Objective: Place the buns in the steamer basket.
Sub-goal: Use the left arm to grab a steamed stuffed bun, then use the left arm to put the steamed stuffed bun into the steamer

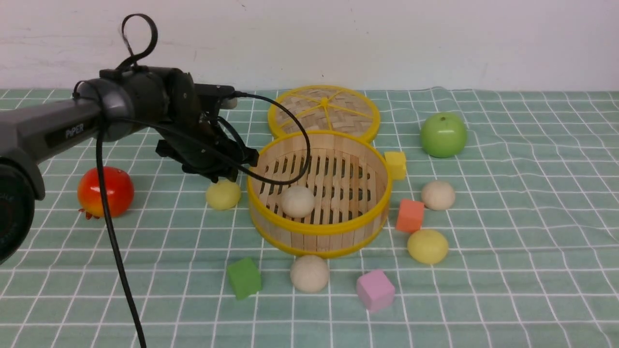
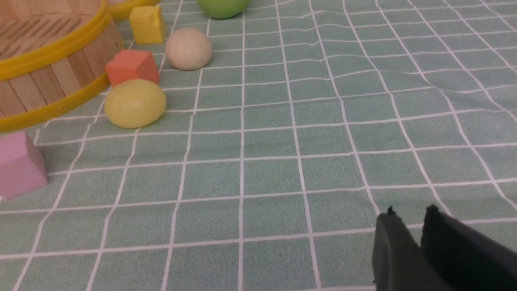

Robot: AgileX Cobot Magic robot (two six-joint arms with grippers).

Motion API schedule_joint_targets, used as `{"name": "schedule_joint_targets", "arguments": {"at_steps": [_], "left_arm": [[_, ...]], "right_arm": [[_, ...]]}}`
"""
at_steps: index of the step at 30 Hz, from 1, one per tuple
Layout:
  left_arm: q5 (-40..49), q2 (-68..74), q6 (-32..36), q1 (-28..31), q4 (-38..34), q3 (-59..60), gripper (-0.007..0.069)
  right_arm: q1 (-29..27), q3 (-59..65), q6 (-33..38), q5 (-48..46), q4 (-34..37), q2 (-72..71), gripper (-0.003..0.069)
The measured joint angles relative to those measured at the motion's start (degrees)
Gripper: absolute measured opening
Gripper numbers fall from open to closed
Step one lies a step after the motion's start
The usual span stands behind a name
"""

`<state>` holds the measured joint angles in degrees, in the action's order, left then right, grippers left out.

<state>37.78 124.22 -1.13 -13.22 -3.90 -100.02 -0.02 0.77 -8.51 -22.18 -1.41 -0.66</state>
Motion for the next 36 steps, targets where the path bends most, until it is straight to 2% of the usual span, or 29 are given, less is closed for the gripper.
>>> {"name": "schedule_joint_targets", "arguments": {"at_steps": [14, 17, 21, 22, 31, 36], "left_arm": [[-0.47, 2.48, 0.0, 0.0, 1.01, -0.45, 0.0259], [0.47, 2.2, 0.0, 0.0, 1.18, -0.57, 0.0197], [3.05, -0.35, 0.0, 0.0, 1.18, -0.52, 0.0014], [3.76, -1.4, 0.0, 0.0, 1.18, -0.52, -0.0011], [4.48, -10.58, 0.64, -0.82, 1.2, -0.52, -0.0013], [0.05, -11.74, 5.48, -5.66, 0.58, -0.52, -0.0013]], "right_arm": [[0.0, 0.0, 0.0, 0.0, 0.0, 0.0, 0.0113], [0.0, 0.0, 0.0, 0.0, 0.0, 0.0, 0.0113], [0.0, 0.0, 0.0, 0.0, 0.0, 0.0, 0.0113], [0.0, 0.0, 0.0, 0.0, 0.0, 0.0, 0.0113], [0.0, 0.0, 0.0, 0.0, 0.0, 0.0, 0.0113], [0.0, 0.0, 0.0, 0.0, 0.0, 0.0, 0.0113]]}}
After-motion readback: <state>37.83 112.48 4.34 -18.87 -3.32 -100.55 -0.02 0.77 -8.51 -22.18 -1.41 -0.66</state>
